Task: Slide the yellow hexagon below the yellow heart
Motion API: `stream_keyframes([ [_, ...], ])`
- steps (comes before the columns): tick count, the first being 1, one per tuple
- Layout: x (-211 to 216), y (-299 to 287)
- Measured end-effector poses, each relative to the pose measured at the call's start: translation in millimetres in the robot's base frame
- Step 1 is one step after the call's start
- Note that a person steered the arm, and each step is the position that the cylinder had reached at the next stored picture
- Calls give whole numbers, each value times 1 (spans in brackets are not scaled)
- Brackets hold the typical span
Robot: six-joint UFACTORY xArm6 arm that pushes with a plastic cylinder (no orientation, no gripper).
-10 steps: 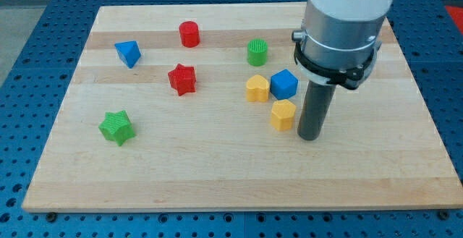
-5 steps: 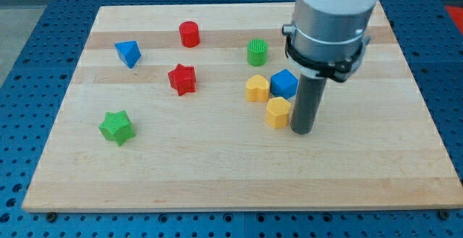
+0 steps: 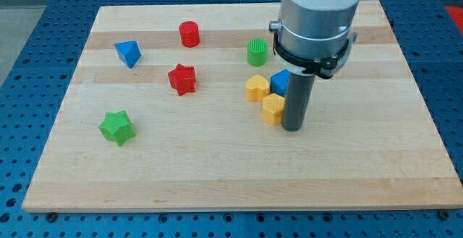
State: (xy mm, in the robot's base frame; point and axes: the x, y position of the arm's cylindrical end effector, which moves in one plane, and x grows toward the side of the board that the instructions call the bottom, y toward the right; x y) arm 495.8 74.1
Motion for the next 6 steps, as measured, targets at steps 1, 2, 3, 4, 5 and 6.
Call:
stream_keyframes([
  [1, -7, -2],
  [2, 1, -2],
  [3, 1, -13],
  [4, -6, -24],
  [5, -12, -29],
  [6, -2, -16],
])
